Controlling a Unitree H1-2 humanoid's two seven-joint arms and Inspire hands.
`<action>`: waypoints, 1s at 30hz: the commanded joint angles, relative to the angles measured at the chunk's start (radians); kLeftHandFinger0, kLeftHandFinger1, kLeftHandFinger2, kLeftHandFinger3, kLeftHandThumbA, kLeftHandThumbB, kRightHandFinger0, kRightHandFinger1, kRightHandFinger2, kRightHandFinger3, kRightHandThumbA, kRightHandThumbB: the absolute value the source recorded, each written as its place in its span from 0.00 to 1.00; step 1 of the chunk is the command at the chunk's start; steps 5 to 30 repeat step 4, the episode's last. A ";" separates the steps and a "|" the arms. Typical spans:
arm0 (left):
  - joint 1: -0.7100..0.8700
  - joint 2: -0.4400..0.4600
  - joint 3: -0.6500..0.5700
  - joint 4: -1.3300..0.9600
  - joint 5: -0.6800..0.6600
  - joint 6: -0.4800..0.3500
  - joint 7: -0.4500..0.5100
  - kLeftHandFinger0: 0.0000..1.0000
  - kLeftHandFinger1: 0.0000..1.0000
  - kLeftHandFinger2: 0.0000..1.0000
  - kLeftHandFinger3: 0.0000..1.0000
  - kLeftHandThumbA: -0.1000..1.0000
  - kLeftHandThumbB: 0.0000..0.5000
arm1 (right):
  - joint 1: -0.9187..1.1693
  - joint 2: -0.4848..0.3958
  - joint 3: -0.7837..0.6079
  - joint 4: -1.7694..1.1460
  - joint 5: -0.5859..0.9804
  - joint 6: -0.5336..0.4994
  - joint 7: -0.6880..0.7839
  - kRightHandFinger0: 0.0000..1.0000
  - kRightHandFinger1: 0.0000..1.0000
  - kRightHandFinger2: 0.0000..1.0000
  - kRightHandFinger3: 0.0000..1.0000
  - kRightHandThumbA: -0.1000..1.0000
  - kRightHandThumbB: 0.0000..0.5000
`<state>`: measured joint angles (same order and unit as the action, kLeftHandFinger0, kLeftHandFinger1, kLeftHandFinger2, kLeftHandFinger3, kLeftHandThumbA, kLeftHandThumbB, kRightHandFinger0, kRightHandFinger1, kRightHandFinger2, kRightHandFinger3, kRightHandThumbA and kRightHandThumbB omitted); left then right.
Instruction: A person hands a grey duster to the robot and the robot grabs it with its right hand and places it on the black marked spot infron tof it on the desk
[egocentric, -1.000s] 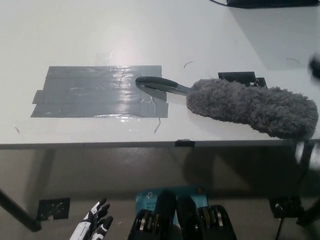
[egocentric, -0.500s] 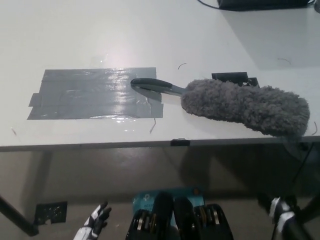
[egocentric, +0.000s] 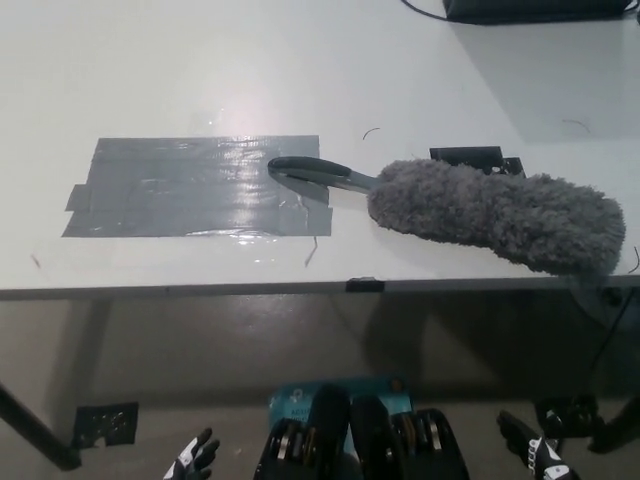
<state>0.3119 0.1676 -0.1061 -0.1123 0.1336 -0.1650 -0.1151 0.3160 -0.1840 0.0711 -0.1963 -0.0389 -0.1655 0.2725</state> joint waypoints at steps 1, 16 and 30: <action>-0.082 -0.008 0.014 -0.002 0.011 -0.028 0.022 1.00 1.00 1.00 1.00 1.00 0.58 | -0.097 -0.004 -0.011 0.005 0.022 -0.063 -0.017 1.00 1.00 1.00 1.00 1.00 0.93; -0.096 -0.002 0.022 0.000 0.001 -0.025 0.016 1.00 1.00 1.00 1.00 1.00 0.53 | -0.114 0.008 -0.010 0.008 0.018 -0.057 -0.027 1.00 1.00 1.00 1.00 1.00 0.96; -0.096 -0.002 0.022 0.000 0.001 -0.025 0.016 1.00 1.00 1.00 1.00 1.00 0.53 | -0.114 0.008 -0.010 0.008 0.018 -0.057 -0.027 1.00 1.00 1.00 1.00 1.00 0.96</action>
